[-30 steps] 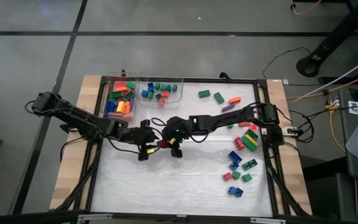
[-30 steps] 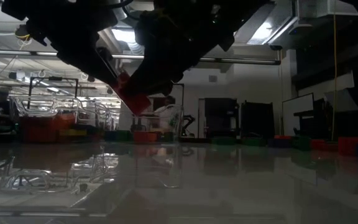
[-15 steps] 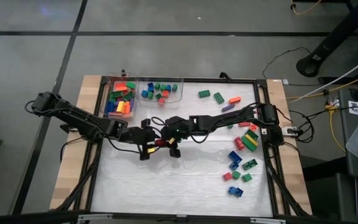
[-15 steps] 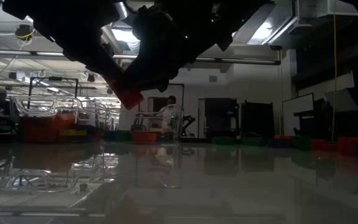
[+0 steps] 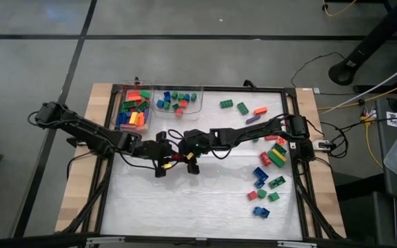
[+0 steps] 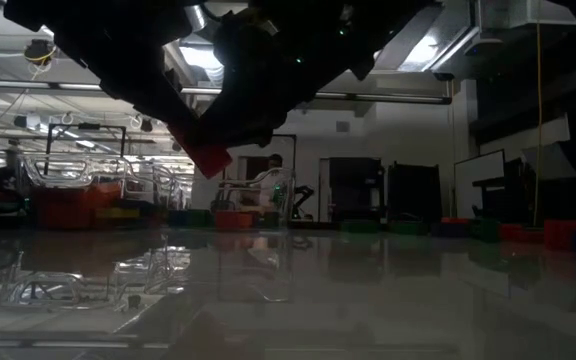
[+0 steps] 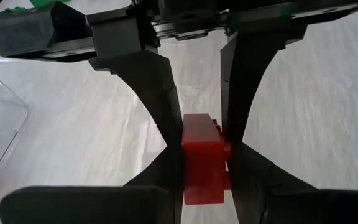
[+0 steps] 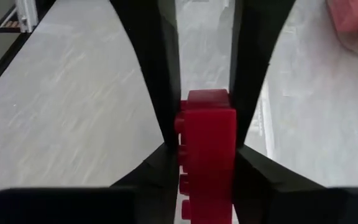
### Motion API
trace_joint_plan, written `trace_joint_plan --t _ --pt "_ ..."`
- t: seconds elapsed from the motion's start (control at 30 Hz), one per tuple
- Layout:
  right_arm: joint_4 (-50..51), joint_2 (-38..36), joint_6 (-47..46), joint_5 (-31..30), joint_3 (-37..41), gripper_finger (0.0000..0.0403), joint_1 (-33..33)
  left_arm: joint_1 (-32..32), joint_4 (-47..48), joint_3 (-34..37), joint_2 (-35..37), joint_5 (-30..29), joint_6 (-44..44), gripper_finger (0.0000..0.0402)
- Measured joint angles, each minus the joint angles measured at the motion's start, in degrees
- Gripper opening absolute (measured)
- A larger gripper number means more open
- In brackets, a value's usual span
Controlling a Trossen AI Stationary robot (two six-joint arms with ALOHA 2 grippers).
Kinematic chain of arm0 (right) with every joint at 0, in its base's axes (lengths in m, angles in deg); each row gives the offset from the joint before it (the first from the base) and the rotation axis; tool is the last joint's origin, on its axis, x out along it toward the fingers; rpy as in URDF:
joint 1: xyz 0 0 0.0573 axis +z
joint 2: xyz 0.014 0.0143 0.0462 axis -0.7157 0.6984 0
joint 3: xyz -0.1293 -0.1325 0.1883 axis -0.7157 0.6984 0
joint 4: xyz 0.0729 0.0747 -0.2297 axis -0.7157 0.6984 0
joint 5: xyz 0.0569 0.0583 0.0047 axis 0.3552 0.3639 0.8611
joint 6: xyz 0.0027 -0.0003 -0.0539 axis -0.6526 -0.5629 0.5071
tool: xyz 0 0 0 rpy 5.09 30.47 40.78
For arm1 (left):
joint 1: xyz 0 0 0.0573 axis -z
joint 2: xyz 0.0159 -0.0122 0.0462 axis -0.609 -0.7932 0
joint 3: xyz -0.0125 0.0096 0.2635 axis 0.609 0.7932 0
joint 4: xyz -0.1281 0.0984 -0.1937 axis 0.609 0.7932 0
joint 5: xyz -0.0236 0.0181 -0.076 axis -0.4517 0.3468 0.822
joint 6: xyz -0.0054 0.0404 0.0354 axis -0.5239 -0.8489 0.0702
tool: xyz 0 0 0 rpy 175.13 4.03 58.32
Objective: Sort blocks by size
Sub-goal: Put the large red game piece into the left transparent bin
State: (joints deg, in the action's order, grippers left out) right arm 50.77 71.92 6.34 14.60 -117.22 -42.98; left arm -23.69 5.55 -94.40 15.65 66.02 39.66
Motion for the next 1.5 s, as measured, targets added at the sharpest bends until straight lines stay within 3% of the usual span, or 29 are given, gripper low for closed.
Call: trace_joint_plan --t 0.23,0.43,0.57,0.77,0.93,1.1,1.23,1.5 --pt "3.08 -0.02 -0.09 -4.07 -1.13 0.0207 -0.04 -0.46 0.56 0.01 1.21 -0.02 0.25 0.0077" --pt "32.69 -0.02 -0.04 -12.21 -12.03 0.0251 -1.05 -3.87 4.82 0.02 6.33 -1.64 3.45 0.0077" --pt "51.59 -0.02 0.04 -17.69 -19.48 0.0250 -1.86 -7.60 9.42 0.02 11.52 -3.79 3.95 0.0077" --pt "69.61 -0.13 7.00 -27.41 -26.03 0.0237 -4.92 -14.01 15.46 0.00 20.19 -7.23 4.04 0.0078" --pt "77.97 -0.13 9.80 -22.77 -26.44 0.0237 -11.19 -18.63 21.26 0.00 26.94 -11.05 5.33 0.0080" --pt "77.73 -0.13 12.27 -14.92 -21.96 0.0237 -19.05 -22.33 28.66 0.00 31.56 -18.54 9.18 0.0082" --pt "76.23 -0.13 12.23 -14.63 -16.95 0.0237 -24.97 -25.48 35.09 0.00 32.95 -24.17 15.26 0.0095" --pt "76.06 -0.13 8.79 -15.43 -8.33 0.0237 -30.30 -30.88 39.04 0.51 30.75 -25.67 15.02 0.0140"
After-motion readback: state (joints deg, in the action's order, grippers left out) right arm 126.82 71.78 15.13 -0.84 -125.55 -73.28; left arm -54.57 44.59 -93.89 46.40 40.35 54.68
